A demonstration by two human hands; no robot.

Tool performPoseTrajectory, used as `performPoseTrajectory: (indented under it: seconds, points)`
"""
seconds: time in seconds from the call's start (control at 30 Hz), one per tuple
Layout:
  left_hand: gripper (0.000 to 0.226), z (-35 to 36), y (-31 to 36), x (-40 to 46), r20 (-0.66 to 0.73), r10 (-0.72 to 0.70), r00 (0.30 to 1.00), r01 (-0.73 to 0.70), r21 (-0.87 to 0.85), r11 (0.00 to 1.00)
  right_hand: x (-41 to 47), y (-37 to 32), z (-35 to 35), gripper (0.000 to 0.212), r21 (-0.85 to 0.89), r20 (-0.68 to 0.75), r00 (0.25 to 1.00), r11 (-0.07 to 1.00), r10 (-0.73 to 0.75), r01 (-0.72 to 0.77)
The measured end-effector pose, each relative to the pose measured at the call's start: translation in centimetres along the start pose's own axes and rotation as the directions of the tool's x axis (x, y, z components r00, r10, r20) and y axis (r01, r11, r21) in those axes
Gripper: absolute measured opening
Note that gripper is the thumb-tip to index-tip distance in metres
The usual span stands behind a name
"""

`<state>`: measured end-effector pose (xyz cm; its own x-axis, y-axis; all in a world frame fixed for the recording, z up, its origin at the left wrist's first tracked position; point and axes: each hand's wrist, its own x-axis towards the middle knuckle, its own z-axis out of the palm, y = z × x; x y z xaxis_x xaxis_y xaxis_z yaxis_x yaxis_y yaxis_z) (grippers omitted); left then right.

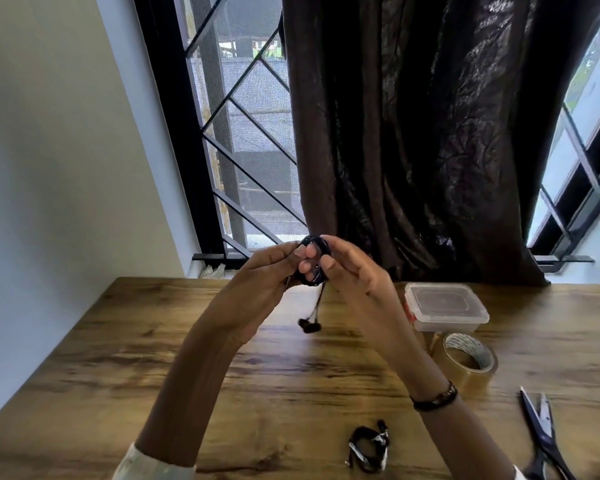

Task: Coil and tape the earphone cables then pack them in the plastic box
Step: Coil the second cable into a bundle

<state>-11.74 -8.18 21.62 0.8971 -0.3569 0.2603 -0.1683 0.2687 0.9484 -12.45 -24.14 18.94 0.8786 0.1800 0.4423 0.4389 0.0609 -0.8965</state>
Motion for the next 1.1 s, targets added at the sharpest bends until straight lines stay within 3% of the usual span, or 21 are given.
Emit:
performPoseTrajectory:
  seconds: [0.17,0.37,0.5,0.63,0.77,0.93,1.1]
  points:
    - [0.018,0.0,0.0,-0.1,-0.009,0.0,1.0,0.0,0.082,0.997,-0.4,0.3,1.0,0.026,0.174,-0.023,0.999,0.985,0.025,-0.021]
    - [0.017,0.0,-0.1,-0.7,-0.039,-0.009,0.999,0.014,0.13,0.991,-0.3,0.4,1.5,0.021,0.195,-0.067,0.992,0.976,0.109,-0.094]
    - [0.014,0.1,-0.4,-1.1,-0.048,-0.022,0.999,0.026,0.081,0.996,-0.1,-0.3,1.1,0.023,0.262,0.0,0.992,0.957,0.126,-0.122]
    - [0.015,-0.1,-0.5,-1.4,-0.031,0.014,0.999,-0.012,0.061,0.998,0.8,-1.2,-0.1,0.02,0.074,0.055,0.989,0.988,0.134,-0.138]
    - [0.021,-0.5,-0.9,-1.6,-0.051,0.0,0.999,0.004,0.073,0.997,2.2,-2.9,-1.2,0.015,-0.15,0.146,0.989,0.989,0.04,-0.018]
    - [0.031,-1.5,-0.6,-2.1,0.022,-0.054,0.998,0.049,0.182,0.982,3.5,-5.3,-1.9,0.016,-0.472,0.306,0.952,0.867,-0.007,0.158]
    - [0.045,-1.3,1.7,-0.9,-0.066,-0.078,0.995,0.097,0.372,0.923,4.1,-6.4,-1.8,0.017,-0.624,0.424,0.905,0.733,0.027,0.27]
